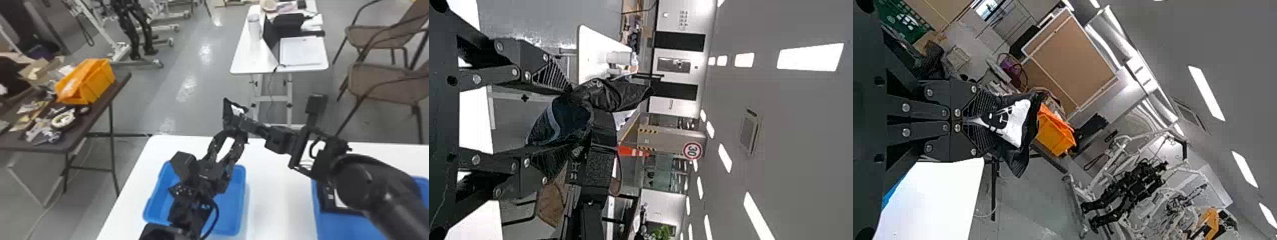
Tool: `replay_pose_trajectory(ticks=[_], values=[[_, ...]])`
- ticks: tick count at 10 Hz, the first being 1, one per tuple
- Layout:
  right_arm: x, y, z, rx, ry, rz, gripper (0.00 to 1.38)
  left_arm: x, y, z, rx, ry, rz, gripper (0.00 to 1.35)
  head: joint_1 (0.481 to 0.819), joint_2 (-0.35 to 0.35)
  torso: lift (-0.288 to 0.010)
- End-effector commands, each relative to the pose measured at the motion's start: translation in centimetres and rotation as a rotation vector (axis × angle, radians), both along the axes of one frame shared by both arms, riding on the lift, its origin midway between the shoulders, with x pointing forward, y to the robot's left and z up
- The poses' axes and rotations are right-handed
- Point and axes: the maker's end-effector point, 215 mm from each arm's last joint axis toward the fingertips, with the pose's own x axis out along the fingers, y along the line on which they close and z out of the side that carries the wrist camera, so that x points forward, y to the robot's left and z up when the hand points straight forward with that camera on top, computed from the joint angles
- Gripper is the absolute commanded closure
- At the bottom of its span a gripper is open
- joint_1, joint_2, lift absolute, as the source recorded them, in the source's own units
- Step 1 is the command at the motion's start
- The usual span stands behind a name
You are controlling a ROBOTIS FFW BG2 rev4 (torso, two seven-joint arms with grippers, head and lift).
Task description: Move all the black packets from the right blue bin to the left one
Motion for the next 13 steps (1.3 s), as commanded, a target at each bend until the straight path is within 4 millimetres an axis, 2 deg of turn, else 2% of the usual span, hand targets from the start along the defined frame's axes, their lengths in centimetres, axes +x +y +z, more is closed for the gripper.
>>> replay_pose_trajectory(ticks=[1,4,5,7,9,10,11,13], values=[[-0.3,0.1,-0.4,-0.002,0.010,0.005,1.28,0.0,0.2,0.3,0.001,-0.009,0.005,1.22,0.695,0.283,0.000],[-0.5,0.1,-1.0,-0.008,0.023,0.008,1.27,-0.2,0.6,0.5,0.008,-0.022,0.022,1.22,0.695,0.289,0.000],[-0.5,0.1,-1.1,-0.008,0.023,0.007,1.12,-0.3,0.8,0.7,0.013,-0.034,0.033,1.22,0.695,0.291,0.000],[-0.5,-0.1,-1.6,-0.011,0.033,0.003,0.67,-0.6,1.6,0.9,0.017,-0.046,0.068,1.22,0.695,0.296,0.000],[-0.4,-0.4,-2.3,-0.008,0.046,-0.011,0.19,-1.2,4.5,0.5,0.041,-0.049,0.150,1.22,0.695,0.307,0.000],[-0.4,-0.5,-2.5,-0.010,0.047,-0.011,0.07,-1.5,6.1,0.3,0.058,-0.051,0.195,1.22,0.695,0.319,0.000],[-0.3,-0.6,-2.4,-0.008,0.045,-0.012,0.09,-1.9,7.8,0.4,0.085,-0.058,0.233,1.22,0.695,0.328,0.000],[-0.1,-1.9,-2.2,-0.039,0.012,-0.030,0.09,-3.5,13.2,-0.8,0.184,-0.036,0.323,1.22,0.695,0.350,0.000]])
